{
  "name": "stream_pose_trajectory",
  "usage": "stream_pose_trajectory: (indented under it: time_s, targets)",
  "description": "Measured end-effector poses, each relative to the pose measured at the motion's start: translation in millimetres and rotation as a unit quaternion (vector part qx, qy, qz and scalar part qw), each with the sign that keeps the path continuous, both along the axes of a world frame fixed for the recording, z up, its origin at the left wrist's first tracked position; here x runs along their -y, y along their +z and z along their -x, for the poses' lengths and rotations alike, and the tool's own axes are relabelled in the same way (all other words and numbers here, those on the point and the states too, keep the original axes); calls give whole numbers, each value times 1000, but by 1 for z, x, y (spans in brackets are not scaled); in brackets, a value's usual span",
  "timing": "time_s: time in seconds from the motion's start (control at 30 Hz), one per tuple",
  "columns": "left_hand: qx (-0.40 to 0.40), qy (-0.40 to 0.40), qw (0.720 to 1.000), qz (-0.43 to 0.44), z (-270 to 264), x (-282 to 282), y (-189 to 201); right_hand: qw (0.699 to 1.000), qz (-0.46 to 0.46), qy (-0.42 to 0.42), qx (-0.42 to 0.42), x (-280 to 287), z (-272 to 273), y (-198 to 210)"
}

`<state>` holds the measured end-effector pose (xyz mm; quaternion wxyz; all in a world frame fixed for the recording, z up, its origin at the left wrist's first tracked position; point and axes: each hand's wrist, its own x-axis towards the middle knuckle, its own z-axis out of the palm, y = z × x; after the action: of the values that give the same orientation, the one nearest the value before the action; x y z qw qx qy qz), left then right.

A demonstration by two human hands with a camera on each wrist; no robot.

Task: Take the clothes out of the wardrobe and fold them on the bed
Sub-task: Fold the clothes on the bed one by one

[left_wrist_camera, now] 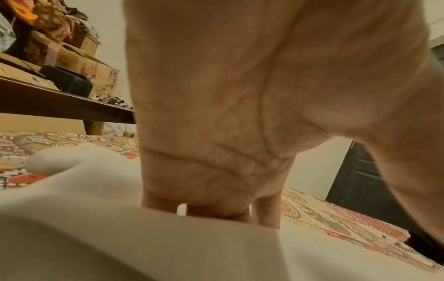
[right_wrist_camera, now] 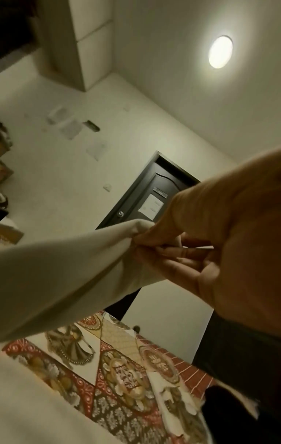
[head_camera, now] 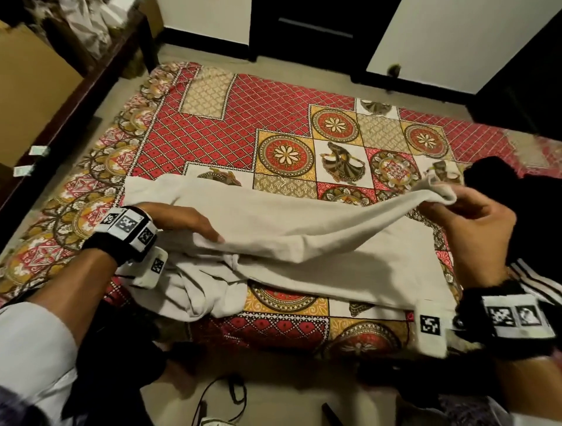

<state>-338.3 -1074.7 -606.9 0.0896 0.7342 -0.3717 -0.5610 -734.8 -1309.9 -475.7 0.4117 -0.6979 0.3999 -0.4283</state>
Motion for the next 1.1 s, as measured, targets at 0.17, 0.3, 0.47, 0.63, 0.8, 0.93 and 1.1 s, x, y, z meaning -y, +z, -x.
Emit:
stream_pose_trajectory:
  time_s: [0.17, 0.3, 0.47, 0.63, 0.8, 0.93, 1.1]
  targets:
    - [80, -100, 992, 19, -13, -5, -10, 997, 46, -19, -63, 19, 8, -6]
    - [63, -71, 995, 43, -19, -8, -8, 999, -53, 9, 1, 26, 7, 2]
    - [64, 19, 986, 151, -15, -2, -5, 970, -241, -29, 5, 45, -3, -10]
    - [152, 29, 975, 157, -14, 0, -22, 964, -259, -40, -52, 51, -11, -23]
    - [304, -12, 944, 124, -13, -2, -29, 966, -227, -100, -66, 62, -6, -43]
    - [360, -68, 874, 320, 29, 7, -6, 967, -231, -68, -88, 60, -2, -57]
    - [375, -149, 876, 263, 102, 28, -7, 968, -244, -14, -55, 60, -2, -58]
